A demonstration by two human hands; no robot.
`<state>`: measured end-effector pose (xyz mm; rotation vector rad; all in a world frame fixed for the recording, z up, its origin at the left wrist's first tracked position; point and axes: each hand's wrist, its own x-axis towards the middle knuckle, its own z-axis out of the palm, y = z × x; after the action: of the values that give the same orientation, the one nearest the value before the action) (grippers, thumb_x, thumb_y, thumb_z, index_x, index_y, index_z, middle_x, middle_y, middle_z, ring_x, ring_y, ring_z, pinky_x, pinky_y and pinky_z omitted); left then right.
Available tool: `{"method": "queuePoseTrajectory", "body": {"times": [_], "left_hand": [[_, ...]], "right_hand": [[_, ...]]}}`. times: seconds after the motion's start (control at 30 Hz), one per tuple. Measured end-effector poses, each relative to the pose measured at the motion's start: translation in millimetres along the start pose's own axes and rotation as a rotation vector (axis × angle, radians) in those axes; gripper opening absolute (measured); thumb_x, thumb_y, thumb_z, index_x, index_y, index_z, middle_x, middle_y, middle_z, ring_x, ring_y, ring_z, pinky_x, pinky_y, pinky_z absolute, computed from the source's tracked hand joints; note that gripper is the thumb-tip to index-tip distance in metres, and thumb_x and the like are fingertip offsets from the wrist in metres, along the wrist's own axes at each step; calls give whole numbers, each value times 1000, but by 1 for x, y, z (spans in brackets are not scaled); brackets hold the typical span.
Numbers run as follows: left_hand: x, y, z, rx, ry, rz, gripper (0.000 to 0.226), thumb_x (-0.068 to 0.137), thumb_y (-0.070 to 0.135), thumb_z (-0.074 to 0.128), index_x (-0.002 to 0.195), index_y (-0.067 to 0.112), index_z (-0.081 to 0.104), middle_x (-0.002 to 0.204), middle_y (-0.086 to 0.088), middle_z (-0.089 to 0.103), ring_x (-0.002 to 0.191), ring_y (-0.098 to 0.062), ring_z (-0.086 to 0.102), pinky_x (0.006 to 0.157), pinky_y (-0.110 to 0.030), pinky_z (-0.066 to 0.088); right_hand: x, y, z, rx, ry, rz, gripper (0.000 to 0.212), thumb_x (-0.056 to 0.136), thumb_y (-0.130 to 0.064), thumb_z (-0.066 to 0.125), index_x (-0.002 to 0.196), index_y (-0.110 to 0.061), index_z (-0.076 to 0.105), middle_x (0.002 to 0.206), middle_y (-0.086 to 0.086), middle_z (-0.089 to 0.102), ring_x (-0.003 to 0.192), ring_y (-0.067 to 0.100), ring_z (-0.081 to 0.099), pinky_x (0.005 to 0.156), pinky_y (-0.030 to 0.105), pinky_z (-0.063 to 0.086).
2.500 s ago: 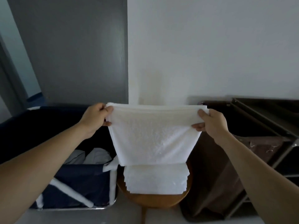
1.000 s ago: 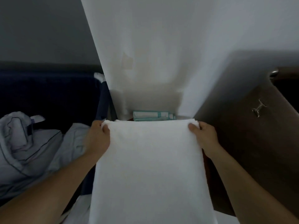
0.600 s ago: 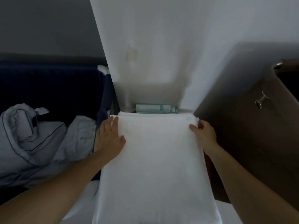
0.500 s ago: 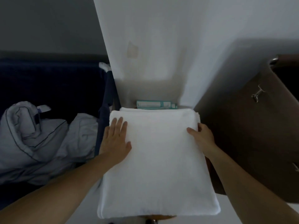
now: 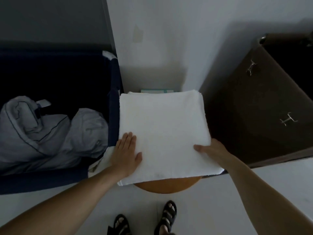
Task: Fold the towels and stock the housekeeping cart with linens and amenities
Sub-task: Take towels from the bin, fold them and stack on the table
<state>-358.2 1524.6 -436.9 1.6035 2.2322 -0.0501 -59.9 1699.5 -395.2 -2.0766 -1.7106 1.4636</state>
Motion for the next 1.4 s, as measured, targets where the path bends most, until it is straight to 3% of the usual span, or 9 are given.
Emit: {"method": "queuePoseTrajectory", "body": {"times": [0.13,0.23,0.37,0.5,0.6,0.9,1.1,1.3,1.4], "left_hand": [[-3,9,-6,-71,11,-57,72,103,46,25,156,11,-8,164,-5,-16,151,-18,-15,121,-33,-8],[3,18,-12,-223,82,-130,70,103,43,30,157,11,-2,165,-4,-8,151,-18,-8,123,-34,-1],[6,30,-15,-431,194,-249,70,103,41,38,157,9,6,165,-6,5,151,-21,6,123,-37,9],[0,40,-6,-583,237,-333,52,97,35,51,138,6,38,141,-15,44,130,-32,41,108,-49,36],[-6,47,3,-575,281,-548,52,91,37,60,128,2,48,128,-19,53,118,-38,50,97,-48,43],[-30,47,19,-972,145,-913,82,83,58,64,138,3,39,130,-16,56,112,-39,56,92,-51,52],[-40,46,12,-1186,65,-1044,91,79,60,68,148,15,29,138,-13,46,111,-39,54,51,-36,53],[-45,52,13,-1067,190,-923,87,78,47,76,142,5,37,133,-15,53,111,-31,56,82,-37,52],[-45,52,3,-930,284,-833,75,77,44,78,132,5,46,125,-13,55,92,-21,52,66,-24,44]], "right_hand": [[-4,-14,-9,-3,26,-173,55,84,-39,76,126,-12,52,122,7,60,109,27,58,98,48,47],[-6,-41,-32,45,41,-328,41,85,-40,74,115,-19,56,108,-3,62,95,16,60,79,36,49],[1,-43,-57,196,62,-303,26,85,-37,74,99,-25,56,101,-5,63,85,12,61,62,28,45],[15,-2,-50,271,-57,-55,46,88,-30,74,122,-6,55,118,11,63,99,28,63,82,43,53],[18,5,-48,337,-100,-2,51,87,-29,75,127,-4,56,123,14,64,107,33,63,96,50,51],[23,-6,-54,273,-206,-10,51,80,-30,80,120,-5,61,113,11,68,102,31,64,92,47,50],[24,-16,-52,271,-247,-11,35,77,-29,82,101,-9,65,102,10,71,91,29,67,68,36,50],[19,-16,-51,280,-212,-5,28,80,-24,80,96,-8,64,99,10,69,87,27,65,63,34,47],[16,-18,-53,266,-202,-19,32,80,-26,80,101,-7,64,99,9,70,88,27,65,64,34,48]]}}
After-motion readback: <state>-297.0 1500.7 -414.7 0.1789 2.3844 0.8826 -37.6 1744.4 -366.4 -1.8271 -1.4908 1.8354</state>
